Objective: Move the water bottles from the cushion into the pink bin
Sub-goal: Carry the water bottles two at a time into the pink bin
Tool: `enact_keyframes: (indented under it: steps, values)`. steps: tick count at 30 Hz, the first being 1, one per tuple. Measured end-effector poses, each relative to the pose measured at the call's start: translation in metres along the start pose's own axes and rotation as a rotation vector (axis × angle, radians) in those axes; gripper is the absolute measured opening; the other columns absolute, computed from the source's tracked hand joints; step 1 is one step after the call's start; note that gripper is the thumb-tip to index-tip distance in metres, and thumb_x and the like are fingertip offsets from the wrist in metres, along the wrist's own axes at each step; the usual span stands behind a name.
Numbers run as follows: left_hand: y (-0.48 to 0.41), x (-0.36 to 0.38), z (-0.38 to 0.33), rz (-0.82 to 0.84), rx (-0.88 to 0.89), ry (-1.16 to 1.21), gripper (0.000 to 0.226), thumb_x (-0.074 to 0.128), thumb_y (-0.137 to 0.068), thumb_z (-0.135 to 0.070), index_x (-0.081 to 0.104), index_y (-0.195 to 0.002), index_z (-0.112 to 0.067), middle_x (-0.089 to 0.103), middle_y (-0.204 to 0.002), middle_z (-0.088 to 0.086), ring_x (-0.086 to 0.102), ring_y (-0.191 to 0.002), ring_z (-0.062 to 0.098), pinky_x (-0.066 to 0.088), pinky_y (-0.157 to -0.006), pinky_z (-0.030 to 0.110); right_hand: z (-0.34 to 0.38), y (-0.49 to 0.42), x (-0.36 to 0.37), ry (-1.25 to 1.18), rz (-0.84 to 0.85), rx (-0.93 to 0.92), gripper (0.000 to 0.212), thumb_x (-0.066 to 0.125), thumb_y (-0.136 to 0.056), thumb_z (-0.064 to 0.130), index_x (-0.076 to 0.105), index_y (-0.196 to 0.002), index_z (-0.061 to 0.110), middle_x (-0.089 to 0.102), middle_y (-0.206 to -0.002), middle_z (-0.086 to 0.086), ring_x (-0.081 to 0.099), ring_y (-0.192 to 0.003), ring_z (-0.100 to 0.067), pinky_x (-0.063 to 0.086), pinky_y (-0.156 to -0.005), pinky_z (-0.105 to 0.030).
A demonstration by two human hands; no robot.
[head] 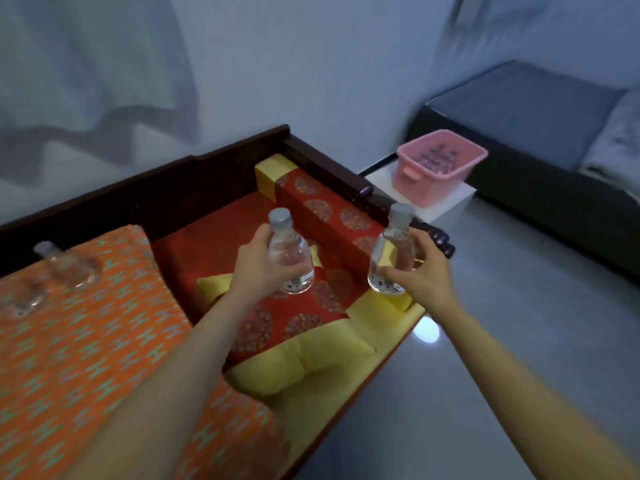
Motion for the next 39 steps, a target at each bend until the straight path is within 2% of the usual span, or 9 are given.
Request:
enact_keyframes:
  steps: [3, 5, 12, 16, 19, 25, 29, 34, 39]
  values:
    - [-0.016, 0.04, -0.037, 0.05, 0.033, 0.019, 0.063, 0.086, -0.054, -0.047, 0.054, -0.104, -0.026, 0.066, -0.093, -0.012, 0.062, -0.084, 0.003, 0.043, -0.064, 0.018, -0.021, -0.01, -0.041, 0.01, -0.045, 0.019, 0.069, 0.083, -0.053, 0.033, 0.053, -0.115, 0.036, 0.063, -0.103, 0.011, 0.058, -0.085, -0.005, 0.048, -0.068, -0.025]
    - [-0.03, 0.074, -0.064, 0.1, 0.065, 0.008, 0.066, 0.087, -0.053, -0.045, 0.054, -0.107, -0.025, 0.067, -0.096, -0.009, 0.064, -0.087, 0.009, 0.049, -0.071, 0.024, -0.039, -0.019, -0.072, 0.004, -0.079, 0.035, 0.072, 0.084, -0.055, 0.031, 0.053, -0.119, 0.032, 0.063, -0.11, 0.007, 0.059, -0.089, -0.011, 0.047, -0.067, -0.022]
    - [-0.088, 0.175, -0.125, 0.188, 0.135, 0.0, 0.068, 0.088, -0.053, -0.041, 0.053, -0.108, -0.021, 0.068, -0.102, -0.002, 0.064, -0.093, 0.016, 0.054, -0.085, 0.041, -0.091, -0.061, -0.153, 0.021, -0.167, 0.106, 0.073, 0.086, -0.057, 0.025, 0.047, -0.116, 0.039, 0.057, -0.099, 0.025, 0.057, -0.087, 0.011, 0.045, -0.057, -0.009]
    - [-0.125, 0.233, -0.148, 0.241, 0.199, -0.029, 0.064, 0.088, -0.054, -0.041, 0.053, -0.102, -0.019, 0.068, -0.094, -0.005, 0.064, -0.085, 0.012, 0.054, -0.075, 0.036, -0.117, -0.099, -0.185, 0.04, -0.201, 0.125, 0.07, 0.086, -0.057, 0.026, 0.047, -0.113, 0.041, 0.054, -0.1, 0.027, 0.055, -0.087, 0.008, 0.04, -0.063, -0.008]
    - [-0.163, 0.276, -0.164, 0.267, 0.21, -0.014, 0.059, 0.089, -0.054, -0.04, 0.053, -0.097, -0.022, 0.064, -0.086, -0.015, 0.061, -0.08, 0.002, 0.046, -0.064, 0.019, -0.141, -0.135, -0.211, 0.024, -0.23, 0.161, 0.07, 0.086, -0.056, 0.025, 0.048, -0.113, 0.042, 0.057, -0.1, 0.024, 0.055, -0.084, 0.009, 0.042, -0.059, -0.002]
    - [-0.231, 0.35, -0.205, 0.305, 0.236, 0.046, 0.061, 0.088, -0.053, -0.04, 0.054, -0.101, -0.025, 0.064, -0.088, -0.015, 0.061, -0.083, 0.001, 0.044, -0.068, 0.015, -0.175, -0.202, -0.264, 0.02, -0.26, 0.207, 0.069, 0.086, -0.056, 0.023, 0.049, -0.112, 0.039, 0.057, -0.098, 0.02, 0.055, -0.083, 0.013, 0.043, -0.06, -0.002]
    - [-0.265, 0.399, -0.238, 0.343, 0.283, 0.045, 0.059, 0.089, -0.055, -0.035, 0.05, -0.098, -0.028, 0.06, -0.086, -0.018, 0.06, -0.082, 0.007, 0.044, -0.069, 0.018, -0.198, -0.236, -0.302, 0.027, -0.292, 0.238, 0.07, 0.086, -0.059, 0.022, 0.049, -0.116, 0.036, 0.056, -0.101, 0.019, 0.056, -0.086, 0.003, 0.043, -0.067, -0.008]
    - [-0.305, 0.451, -0.268, 0.35, 0.291, 0.053, 0.064, 0.088, -0.057, -0.033, 0.051, -0.108, -0.026, 0.066, -0.106, -0.003, 0.062, -0.098, 0.017, 0.051, -0.086, 0.034, -0.232, -0.282, -0.343, 0.037, -0.294, 0.253, 0.073, 0.086, -0.06, 0.018, 0.049, -0.121, 0.03, 0.056, -0.103, 0.016, 0.055, -0.09, -0.003, 0.046, -0.076, -0.018]
    - [-0.345, 0.503, -0.284, 0.316, 0.227, 0.029, 0.068, 0.087, -0.058, -0.035, 0.051, -0.114, -0.026, 0.065, -0.111, -0.004, 0.059, -0.1, 0.014, 0.046, -0.086, 0.03, -0.271, -0.347, -0.376, 0.027, -0.228, 0.237, 0.077, 0.087, -0.061, 0.019, 0.047, -0.126, 0.029, 0.054, -0.112, 0.011, 0.054, -0.098, -0.01, 0.048, -0.083, -0.026]
Point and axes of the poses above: each hand's wrist, its own y-axis away from the middle knuckle, its own x-axis out of the palm, z = x × y, the point moved 10 cm from there along -y, towards the middle knuckle
